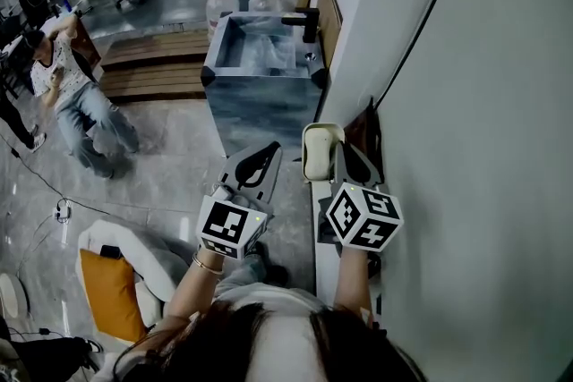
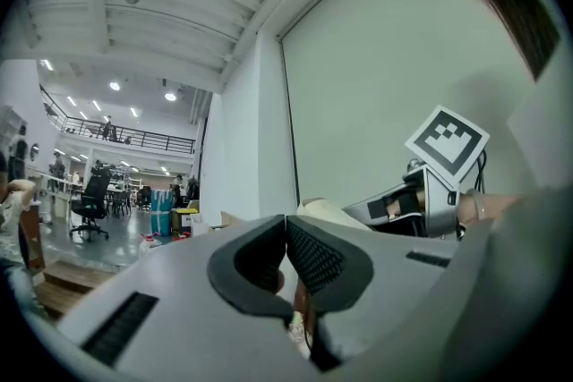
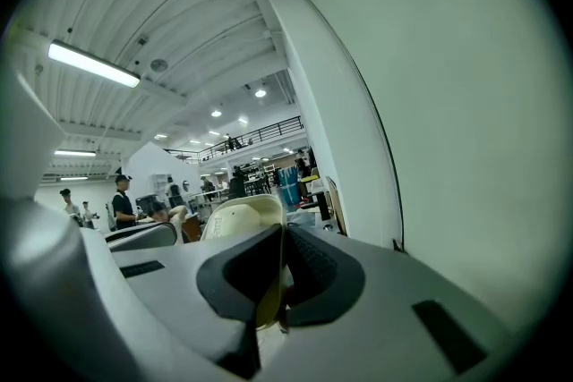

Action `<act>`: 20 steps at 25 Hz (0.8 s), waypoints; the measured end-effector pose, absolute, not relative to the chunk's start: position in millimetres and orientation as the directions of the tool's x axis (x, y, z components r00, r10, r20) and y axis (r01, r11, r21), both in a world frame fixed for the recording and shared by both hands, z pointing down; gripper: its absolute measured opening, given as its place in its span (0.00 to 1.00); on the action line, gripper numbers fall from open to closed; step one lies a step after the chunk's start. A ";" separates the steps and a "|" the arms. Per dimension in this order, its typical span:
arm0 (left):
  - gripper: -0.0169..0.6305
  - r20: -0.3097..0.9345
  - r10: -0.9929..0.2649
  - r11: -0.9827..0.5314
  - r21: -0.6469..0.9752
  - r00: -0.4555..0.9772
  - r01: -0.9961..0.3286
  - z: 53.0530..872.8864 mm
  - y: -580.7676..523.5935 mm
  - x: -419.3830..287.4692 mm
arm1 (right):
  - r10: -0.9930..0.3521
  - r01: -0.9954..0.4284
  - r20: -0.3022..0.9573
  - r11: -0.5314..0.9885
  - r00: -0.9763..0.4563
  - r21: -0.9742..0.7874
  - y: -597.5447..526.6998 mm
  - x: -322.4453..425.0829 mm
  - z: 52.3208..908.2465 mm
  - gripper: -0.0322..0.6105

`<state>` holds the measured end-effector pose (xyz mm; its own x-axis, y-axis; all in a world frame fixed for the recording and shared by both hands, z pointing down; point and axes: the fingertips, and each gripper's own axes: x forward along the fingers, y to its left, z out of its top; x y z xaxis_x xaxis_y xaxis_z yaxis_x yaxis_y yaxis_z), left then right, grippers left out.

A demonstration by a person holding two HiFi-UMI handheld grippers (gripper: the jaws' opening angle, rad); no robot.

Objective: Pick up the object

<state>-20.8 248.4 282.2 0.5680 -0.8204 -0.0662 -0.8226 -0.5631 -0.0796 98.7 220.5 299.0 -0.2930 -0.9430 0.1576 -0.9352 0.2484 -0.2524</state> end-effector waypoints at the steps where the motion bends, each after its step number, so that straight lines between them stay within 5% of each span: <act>1: 0.04 -0.067 -0.821 -0.562 -0.080 0.567 -0.823 282.5 248.8 -20.0 | -0.943 -0.935 0.157 0.250 -0.294 -0.252 221.3 99.4 299.2 0.10; 20: 0.04 -0.060 -0.819 -0.565 -0.079 0.570 -0.821 282.6 235.0 -13.8 | -0.942 -0.934 0.158 0.249 -0.295 -0.257 211.3 103.3 299.3 0.10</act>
